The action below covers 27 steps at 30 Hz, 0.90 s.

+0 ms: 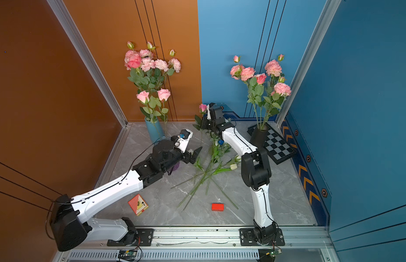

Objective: Place the pink flowers into the vase
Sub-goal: Pick up the flower at the center of the board.

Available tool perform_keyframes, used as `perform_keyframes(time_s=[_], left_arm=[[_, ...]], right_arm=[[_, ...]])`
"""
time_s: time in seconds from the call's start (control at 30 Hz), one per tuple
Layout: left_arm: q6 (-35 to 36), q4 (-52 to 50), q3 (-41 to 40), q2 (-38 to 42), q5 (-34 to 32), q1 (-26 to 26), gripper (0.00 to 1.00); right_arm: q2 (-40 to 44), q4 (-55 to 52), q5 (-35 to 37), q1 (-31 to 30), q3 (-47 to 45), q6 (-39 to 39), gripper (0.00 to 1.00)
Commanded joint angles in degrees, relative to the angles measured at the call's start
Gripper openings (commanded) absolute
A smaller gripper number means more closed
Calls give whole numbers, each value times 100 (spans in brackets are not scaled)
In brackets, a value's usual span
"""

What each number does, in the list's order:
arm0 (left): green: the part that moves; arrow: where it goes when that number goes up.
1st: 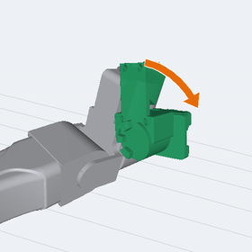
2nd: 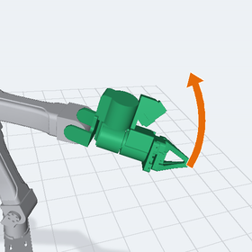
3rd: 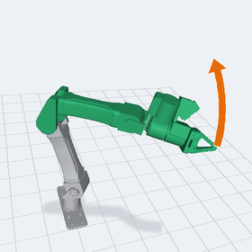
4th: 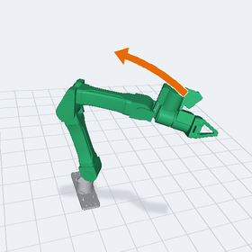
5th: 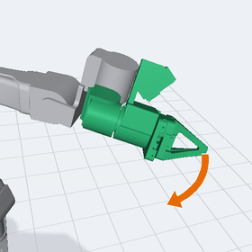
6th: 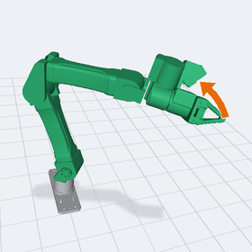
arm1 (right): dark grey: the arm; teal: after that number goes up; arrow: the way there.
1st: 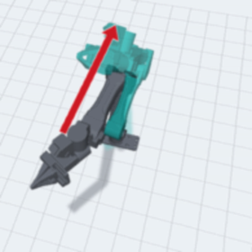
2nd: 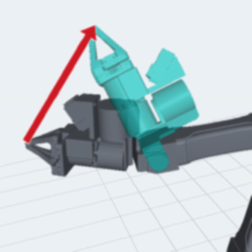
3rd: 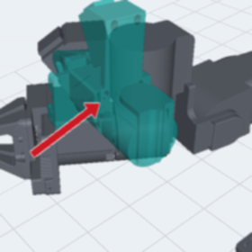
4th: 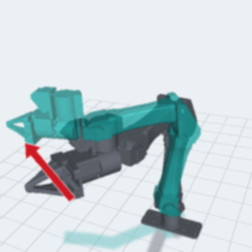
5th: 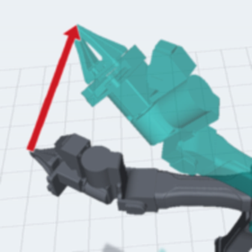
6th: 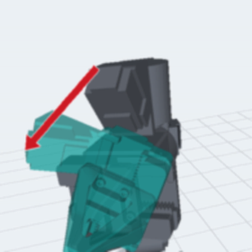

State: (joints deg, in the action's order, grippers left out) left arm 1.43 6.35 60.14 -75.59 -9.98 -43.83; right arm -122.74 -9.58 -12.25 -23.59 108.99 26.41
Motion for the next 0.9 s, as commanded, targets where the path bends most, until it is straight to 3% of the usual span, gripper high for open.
perform_keyframes(time_s=[0.0,0.53,0.87], left_arm=[[-387,-55,154,-109,173,106,99],[-765,27,731,-777,512,382,100],[-853,169,1533,-1399,832,551,95]], right_arm=[[353,630,-94,25,-167,-72,7],[1816,1283,201,179,-434,-759,7],[2954,1721,82,77,-1514,-778,7]])
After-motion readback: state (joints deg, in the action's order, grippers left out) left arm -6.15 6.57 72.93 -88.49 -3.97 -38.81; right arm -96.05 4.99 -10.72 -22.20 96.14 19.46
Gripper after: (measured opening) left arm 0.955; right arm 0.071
